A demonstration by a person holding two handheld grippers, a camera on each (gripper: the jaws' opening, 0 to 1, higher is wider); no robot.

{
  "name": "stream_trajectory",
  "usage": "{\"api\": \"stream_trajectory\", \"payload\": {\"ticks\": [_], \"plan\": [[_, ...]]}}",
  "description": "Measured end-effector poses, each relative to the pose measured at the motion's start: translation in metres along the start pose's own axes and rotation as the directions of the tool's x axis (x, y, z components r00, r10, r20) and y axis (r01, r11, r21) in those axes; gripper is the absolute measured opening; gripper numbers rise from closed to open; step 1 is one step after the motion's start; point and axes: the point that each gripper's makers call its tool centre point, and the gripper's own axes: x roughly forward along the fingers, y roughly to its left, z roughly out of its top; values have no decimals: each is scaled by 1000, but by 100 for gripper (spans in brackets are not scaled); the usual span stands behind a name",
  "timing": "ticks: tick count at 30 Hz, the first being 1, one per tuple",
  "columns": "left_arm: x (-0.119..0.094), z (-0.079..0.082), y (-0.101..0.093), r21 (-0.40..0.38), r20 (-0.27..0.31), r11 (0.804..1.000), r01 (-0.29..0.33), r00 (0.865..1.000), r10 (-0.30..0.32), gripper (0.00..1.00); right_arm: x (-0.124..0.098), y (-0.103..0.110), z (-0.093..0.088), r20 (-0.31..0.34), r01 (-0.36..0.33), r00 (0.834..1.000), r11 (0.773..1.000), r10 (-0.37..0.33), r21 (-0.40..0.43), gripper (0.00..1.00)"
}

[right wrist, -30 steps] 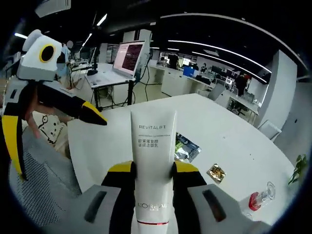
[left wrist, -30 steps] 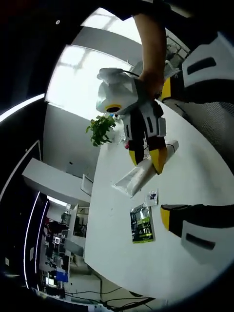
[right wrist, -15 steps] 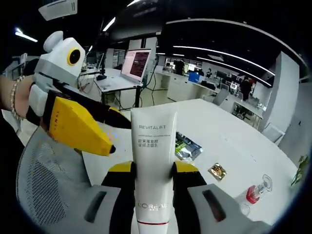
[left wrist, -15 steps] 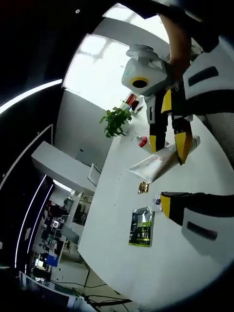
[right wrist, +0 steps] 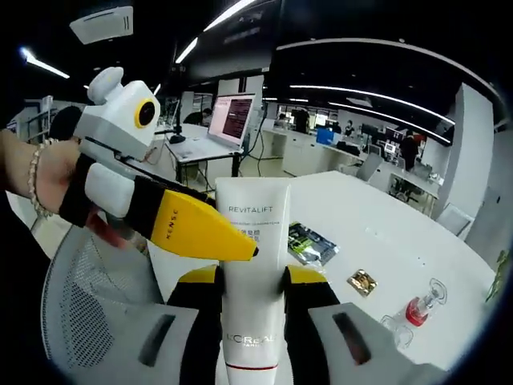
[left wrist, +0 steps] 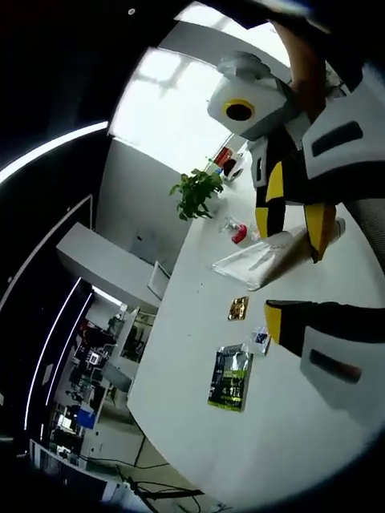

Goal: Arrange the skincare products in the storage area until every visible bottle or jar stands upright without overlapping.

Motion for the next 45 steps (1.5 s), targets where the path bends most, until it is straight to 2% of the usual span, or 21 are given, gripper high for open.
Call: {"api": "stream_trajectory", "payload": {"ticks": [9, 18, 27, 30, 31, 32, 33, 34, 37, 42, 45], "plan": [[6, -5, -11, 30, 5, 1000, -2, 1000, 2, 21, -9, -3, 0, 19, 0, 1000, 1000, 0, 15, 28], [13, -1, -10, 35, 34, 999, -20, 999, 19, 12, -13, -6, 1, 31, 2, 1000, 1000, -3, 29, 29], [15, 9, -12, 48, 96, 999, -13, 995, 9, 11, -16, -8, 5, 36, -1, 999, 999, 0, 34, 29], [14, 13, -20, -41, 102, 998, 40, 994, -36, 7, -18, -9, 9, 43, -5, 999, 999, 3, 44, 29], [14, 14, -19, 5, 92, 999, 35, 995, -35, 7, -19, -8, 10, 41, -12, 999, 998, 10, 58, 29], [14, 15, -20, 5, 86, 999, 43, 995, -43, 6, -19, -8, 11, 41, -15, 999, 998, 12, 61, 30], [14, 15, -20, -21, 80, 998, 54, 995, -52, 6, -19, -9, 12, 51, -18, 999, 997, 14, 69, 30], [13, 16, -23, -80, 67, 994, 71, 996, -66, 6, -20, -9, 13, 57, -25, 998, 997, 21, 74, 30], [13, 21, -19, -103, 77, 990, 96, 993, -88, 5, -19, -10, 17, 82, -36, 996, 997, 31, 63, 31], [10, 22, -19, -76, 38, 989, 130, 991, -127, 5, -22, -1, 17, 100, -161, 983, 986, 157, 35, 32], [6, 29, -27, -94, 42, 973, 210, 977, -207, 4, -24, 3, 19, 120, -212, 970, 977, 210, 5, 33]]}}
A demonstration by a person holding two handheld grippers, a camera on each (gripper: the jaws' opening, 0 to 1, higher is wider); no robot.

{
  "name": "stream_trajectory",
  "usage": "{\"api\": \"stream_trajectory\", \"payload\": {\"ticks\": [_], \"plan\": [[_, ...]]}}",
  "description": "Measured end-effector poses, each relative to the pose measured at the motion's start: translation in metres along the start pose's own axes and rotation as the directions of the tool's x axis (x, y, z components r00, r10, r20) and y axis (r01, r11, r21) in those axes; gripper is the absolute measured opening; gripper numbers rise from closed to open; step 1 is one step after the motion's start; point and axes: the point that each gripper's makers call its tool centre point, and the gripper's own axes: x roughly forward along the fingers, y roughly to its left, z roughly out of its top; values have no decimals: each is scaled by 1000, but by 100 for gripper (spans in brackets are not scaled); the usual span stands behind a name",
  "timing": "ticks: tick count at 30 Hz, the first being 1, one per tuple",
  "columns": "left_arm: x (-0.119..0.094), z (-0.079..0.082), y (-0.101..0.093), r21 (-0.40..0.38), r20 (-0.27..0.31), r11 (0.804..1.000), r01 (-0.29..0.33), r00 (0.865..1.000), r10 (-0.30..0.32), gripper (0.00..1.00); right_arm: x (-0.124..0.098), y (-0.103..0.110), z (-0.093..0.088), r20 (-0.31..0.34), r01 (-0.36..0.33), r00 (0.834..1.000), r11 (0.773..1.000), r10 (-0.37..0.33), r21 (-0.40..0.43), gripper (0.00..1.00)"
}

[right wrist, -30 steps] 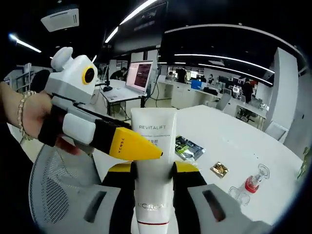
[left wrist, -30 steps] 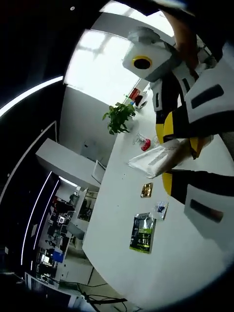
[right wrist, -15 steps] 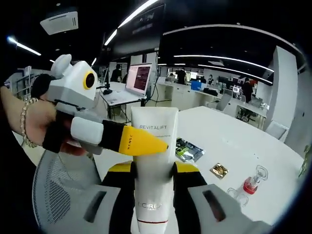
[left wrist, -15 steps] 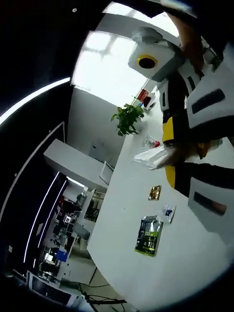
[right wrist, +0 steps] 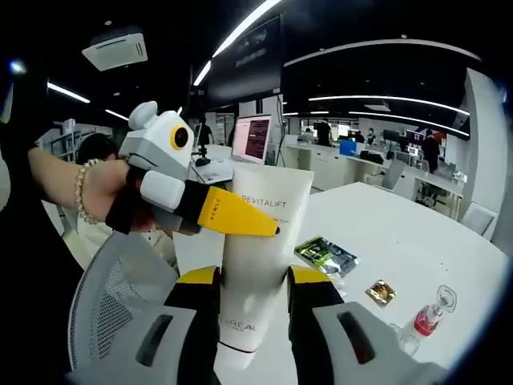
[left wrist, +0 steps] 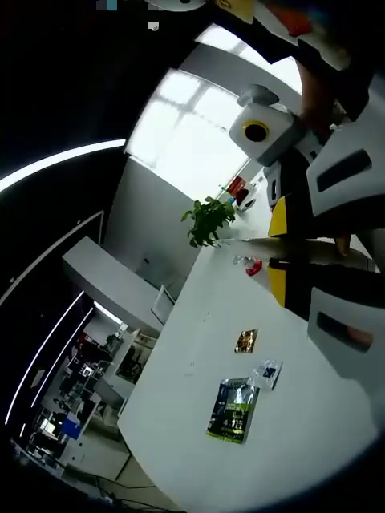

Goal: Arrange the skincare products in the storage area until every visible bottle or jar stands upright without overlapping.

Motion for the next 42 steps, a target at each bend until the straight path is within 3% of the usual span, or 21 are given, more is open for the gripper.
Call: {"api": "stream_trajectory", "payload": {"ticks": [4, 6, 8, 11, 19, 22, 27, 30, 35, 39, 42], "plan": [[1, 7, -25, 28, -38, 992, 126, 991, -125, 4, -4, 7, 7, 52, -127, 991, 984, 121, 124, 32], [1, 8, -32, 49, -68, 985, 164, 985, -161, 4, -5, 7, 9, 70, -179, 983, 977, 172, 112, 31], [2, 11, -43, 95, -105, 970, 225, 971, -215, 4, -11, 11, 12, 84, -239, 970, 965, 230, 113, 30], [2, 13, -52, 120, -140, 953, 279, 955, -262, 4, -17, 12, 20, 124, -292, 954, 936, 272, 196, 27], [6, 15, -65, 131, -186, 916, 379, 917, -353, 4, -20, 15, 24, 148, -348, 935, 918, 323, 191, 27], [8, 15, -71, 138, -201, 900, 414, 901, -384, 4, -21, 21, 25, 162, -390, 918, 901, 363, 191, 24], [8, 17, -72, 130, -208, 883, 452, 883, -421, 4, -25, 22, 29, 197, -386, 917, 899, 348, 207, 21], [8, 16, -73, 148, -224, 871, 469, 873, -433, 5, -26, 22, 30, 209, -370, 920, 910, 331, 189, 19], [12, 17, -72, 150, -232, 874, 462, 876, -423, 10, -27, 16, 28, 201, -322, 935, 935, 290, 146, 16], [14, 15, -68, 204, -252, 875, 440, 887, -387, 14, -27, 13, 28, 198, -314, 939, 937, 282, 154, 14], [16, 13, -69, 241, -274, 865, 440, 886, -374, 15, -27, 12, 26, 196, -308, 941, 939, 277, 154, 14]]}}
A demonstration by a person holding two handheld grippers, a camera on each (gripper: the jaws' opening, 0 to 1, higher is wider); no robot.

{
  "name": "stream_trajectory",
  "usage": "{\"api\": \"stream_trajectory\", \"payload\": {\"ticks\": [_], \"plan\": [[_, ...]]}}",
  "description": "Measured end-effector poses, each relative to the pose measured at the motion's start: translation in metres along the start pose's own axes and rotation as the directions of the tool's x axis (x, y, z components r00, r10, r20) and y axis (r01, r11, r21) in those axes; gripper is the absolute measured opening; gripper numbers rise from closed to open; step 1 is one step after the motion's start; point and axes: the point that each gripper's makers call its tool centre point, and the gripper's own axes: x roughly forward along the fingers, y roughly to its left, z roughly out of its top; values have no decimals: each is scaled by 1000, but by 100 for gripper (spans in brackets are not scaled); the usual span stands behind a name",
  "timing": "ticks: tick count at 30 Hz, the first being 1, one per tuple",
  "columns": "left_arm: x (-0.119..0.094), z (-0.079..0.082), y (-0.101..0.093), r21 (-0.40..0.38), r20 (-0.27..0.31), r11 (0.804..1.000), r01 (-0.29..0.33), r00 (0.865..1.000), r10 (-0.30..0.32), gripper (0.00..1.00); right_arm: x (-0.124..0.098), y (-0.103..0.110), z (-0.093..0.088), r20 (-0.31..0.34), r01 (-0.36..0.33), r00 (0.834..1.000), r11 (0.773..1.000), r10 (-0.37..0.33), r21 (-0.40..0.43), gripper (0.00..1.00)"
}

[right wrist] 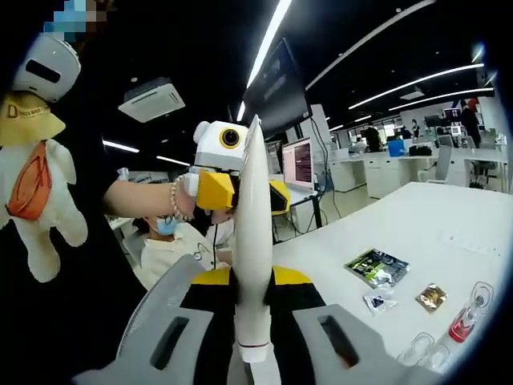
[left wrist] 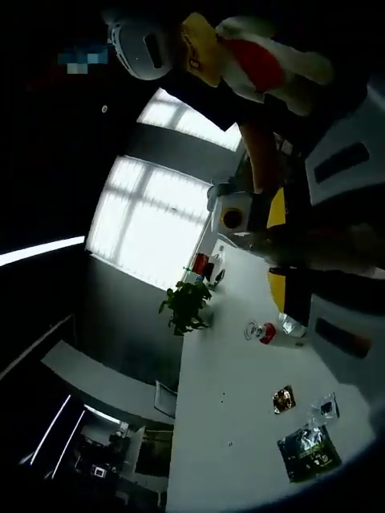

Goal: Arrange the skincare products in the storage area until every visible bottle or jar stands upright without overlapping.

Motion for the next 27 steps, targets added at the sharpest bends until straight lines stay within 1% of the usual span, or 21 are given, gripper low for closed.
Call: {"api": "stream_trajectory", "payload": {"ticks": [3, 4, 5, 7, 8, 9, 12, 15, 18, 19, 21, 24, 25, 26, 27], "plan": [[1, -3, 2, 49, -29, 999, -13, 999, 14, 16, 0, 0, 0, 5, 0, 1000, 1000, 0, 13, 13], [0, -5, 5, 85, -54, 996, -29, 998, 33, 18, 0, 1, 0, 7, -1, 1000, 1000, 1, 14, 13], [0, -13, 5, 111, -106, 994, -25, 994, 37, 19, 0, 0, 0, 11, -1, 1000, 1000, 1, 14, 13], [-1, -21, 8, 152, -158, 988, -38, 985, 62, 21, -1, -2, 2, 19, -3, 1000, 1000, 3, 17, 13], [0, -25, 6, 176, -188, 984, -25, 980, 59, 21, -1, -2, 3, 21, -8, 1000, 1000, 8, 15, 13], [0, -26, 4, 183, -202, 983, -13, 978, 51, 19, -2, -3, 3, 19, -11, 1000, 1000, 10, 9, 13], [3, -23, 2, 197, -197, 980, -17, 979, 57, 19, -2, -4, 2, 10, -19, 1000, 1000, 19, -7, 14], [3, -24, 3, 229, -225, 973, -16, 972, 69, 20, -1, -4, 0, 1, -18, 1000, 1000, 18, -17, 14], [4, -29, 4, 292, -277, 956, -10, 956, 94, 20, -1, -5, -6, -20, -14, 1000, 999, 13, -38, 14], [6, -30, 3, 299, -288, 954, -6, 953, 96, 20, -1, -5, -7, -26, -14, 1000, 999, 13, -43, 14], [7, -33, 3, 332, -309, 943, 2, 945, 106, 21, -1, -5, -10, -35, -10, 999, 998, 8, -55, 14], [7, -38, 6, 359, -342, 933, 14, 932, 117, 21, -2, -5, -16, -60, -2, 998, 996, -4, -86, 14], [8, -41, 6, 357, -351, 934, 13, 928, 122, 21, -2, -6, -18, -68, 5, 998, 995, -12, -95, 15], [9, -45, 6, 354, -373, 935, 20, 920, 121, 21, -2, -7, -22, -86, 7, 996, 994, -17, -113, 15], [10, -47, 7, 356, -376, 934, 17, 918, 127, 20, -2, -7, -25, -95, 11, 995, 993, -23, -121, 15]]}}
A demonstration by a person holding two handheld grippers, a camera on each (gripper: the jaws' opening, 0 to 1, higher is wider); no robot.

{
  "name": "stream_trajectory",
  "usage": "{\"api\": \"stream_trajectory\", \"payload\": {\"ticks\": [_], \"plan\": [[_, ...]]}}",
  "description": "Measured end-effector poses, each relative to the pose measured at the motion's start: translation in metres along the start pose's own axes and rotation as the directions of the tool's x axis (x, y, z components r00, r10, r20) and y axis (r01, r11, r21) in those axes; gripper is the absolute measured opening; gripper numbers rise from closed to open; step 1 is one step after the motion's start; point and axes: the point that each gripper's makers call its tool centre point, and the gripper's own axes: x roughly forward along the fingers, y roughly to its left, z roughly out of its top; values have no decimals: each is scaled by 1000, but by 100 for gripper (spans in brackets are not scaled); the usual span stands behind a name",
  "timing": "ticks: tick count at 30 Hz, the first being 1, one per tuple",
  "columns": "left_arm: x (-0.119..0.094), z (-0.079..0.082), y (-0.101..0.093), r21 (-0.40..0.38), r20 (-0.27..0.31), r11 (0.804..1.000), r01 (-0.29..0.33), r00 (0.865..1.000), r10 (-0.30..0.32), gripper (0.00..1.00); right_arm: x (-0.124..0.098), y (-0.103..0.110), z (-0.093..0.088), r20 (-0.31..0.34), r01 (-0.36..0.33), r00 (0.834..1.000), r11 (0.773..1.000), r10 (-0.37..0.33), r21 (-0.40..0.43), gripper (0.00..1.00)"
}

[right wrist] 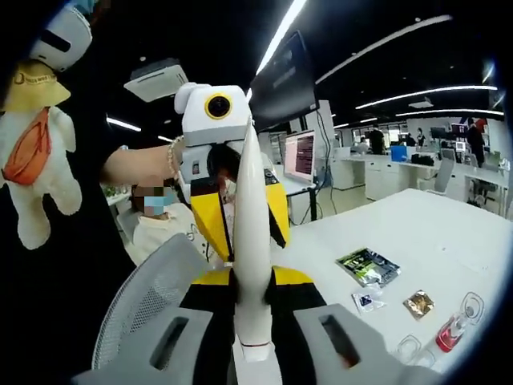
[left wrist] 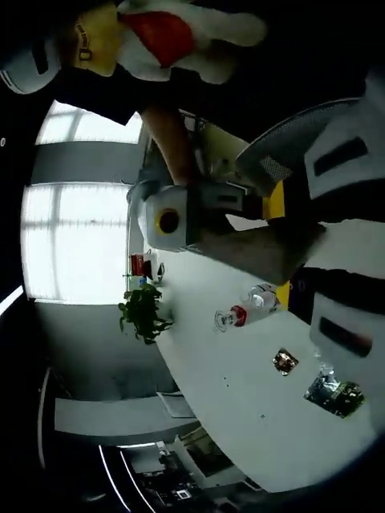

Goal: Arrange the skincare products in the storage area until every visible bottle or jar stands upright without overlapping.

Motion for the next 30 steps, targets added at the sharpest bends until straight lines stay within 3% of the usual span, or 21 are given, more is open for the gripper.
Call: {"api": "stream_trajectory", "payload": {"ticks": [9, 14, 19, 30], "plan": [[19, -32, -9, 56, -147, 998, 25, 989, -16, 17, 7, 0, -36, -118, 20, 993, 998, -26, -53, 16], [28, -50, -8, 41, -185, 999, 33, 982, -25, 17, 11, -6, -66, -151, 48, 987, 998, -52, -32, 17], [39, -72, -9, 37, -237, 998, 48, 971, -37, 17, 13, -9, -85, -178, 66, 982, 998, -69, -24, 18], [54, -93, -8, 56, -290, 996, 63, 956, -44, 17, 14, -14, -111, -231, 102, 967, 994, -107, -32, 19]]}}
